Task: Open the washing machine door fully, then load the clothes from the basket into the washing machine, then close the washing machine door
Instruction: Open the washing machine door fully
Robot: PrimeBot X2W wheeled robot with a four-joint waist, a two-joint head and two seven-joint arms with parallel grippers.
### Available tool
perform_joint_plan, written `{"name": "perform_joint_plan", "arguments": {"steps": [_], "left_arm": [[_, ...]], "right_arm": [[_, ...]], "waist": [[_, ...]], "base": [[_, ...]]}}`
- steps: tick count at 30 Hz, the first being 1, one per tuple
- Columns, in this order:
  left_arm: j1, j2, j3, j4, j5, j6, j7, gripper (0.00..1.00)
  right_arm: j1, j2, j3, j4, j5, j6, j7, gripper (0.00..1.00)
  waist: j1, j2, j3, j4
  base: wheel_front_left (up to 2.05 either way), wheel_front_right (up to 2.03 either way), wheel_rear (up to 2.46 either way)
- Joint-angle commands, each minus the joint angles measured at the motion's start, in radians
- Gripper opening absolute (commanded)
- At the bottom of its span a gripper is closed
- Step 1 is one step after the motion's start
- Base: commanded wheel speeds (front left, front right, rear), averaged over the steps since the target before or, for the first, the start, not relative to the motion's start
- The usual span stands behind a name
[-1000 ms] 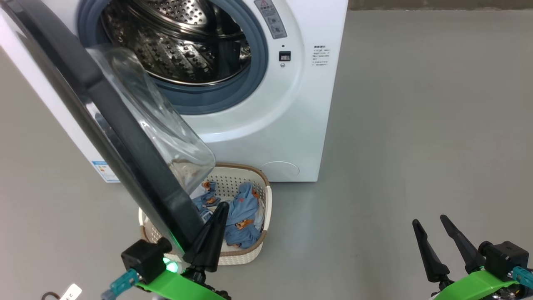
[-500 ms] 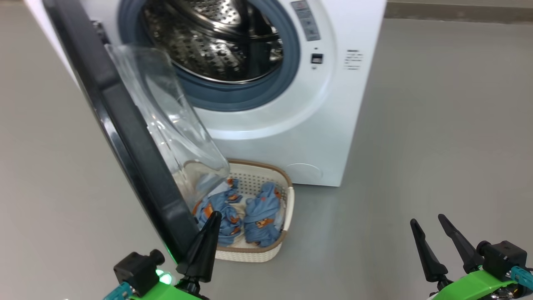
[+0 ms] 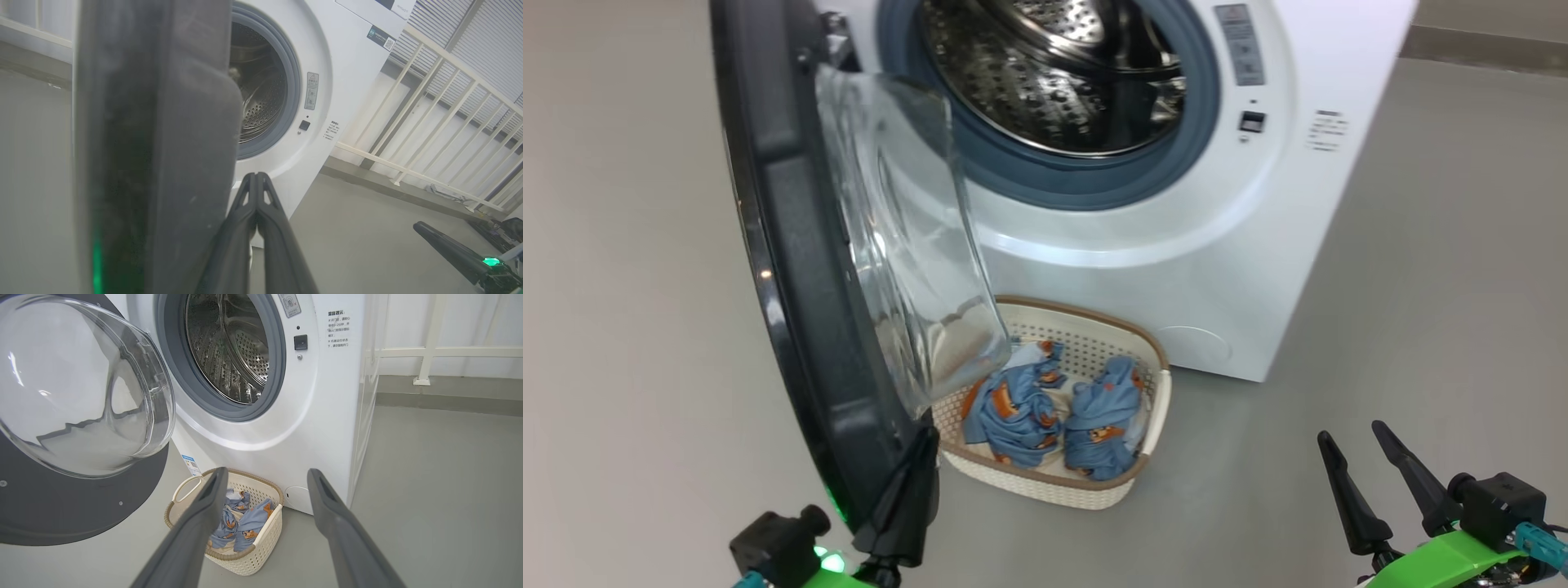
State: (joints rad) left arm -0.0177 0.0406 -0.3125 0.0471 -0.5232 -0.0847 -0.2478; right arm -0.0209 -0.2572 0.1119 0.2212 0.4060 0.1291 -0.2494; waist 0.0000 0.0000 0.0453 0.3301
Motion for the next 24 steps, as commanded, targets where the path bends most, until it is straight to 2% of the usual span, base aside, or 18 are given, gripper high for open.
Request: {"name": "perform_joint_plan", "arguments": {"steps": [1,11,24], "left_arm": [[-0.012,0.023,0.054,-0.030,0.003,0.018,-0.009,0.00],[0.018,0.059,0.127,-0.092,-0.003,0.091,0.006,0.00],[-0.032,0.105,0.244,-0.072,-0.016,0.149,-0.001,0.00]], "right_arm": [[-0.019,-0.013,0.021,-0.027,-0.013,0.002,-0.012,1.00],[-0.022,-0.001,0.032,-0.029,-0.017,0.002,-0.012,1.00],[-0.031,-0.003,0.035,-0.031,-0.019,0.002,-0.012,1.00]], "waist": [[0.0000,0.0000,0.001,0.033],[0.0000,0.0000,0.016,0.086],[0.0000,0.0000,0.039,0.098]], "base": [[0.00,0.00,0.00],[0.00,0.00,0.00],[0.00,0.00,0.00]]}}
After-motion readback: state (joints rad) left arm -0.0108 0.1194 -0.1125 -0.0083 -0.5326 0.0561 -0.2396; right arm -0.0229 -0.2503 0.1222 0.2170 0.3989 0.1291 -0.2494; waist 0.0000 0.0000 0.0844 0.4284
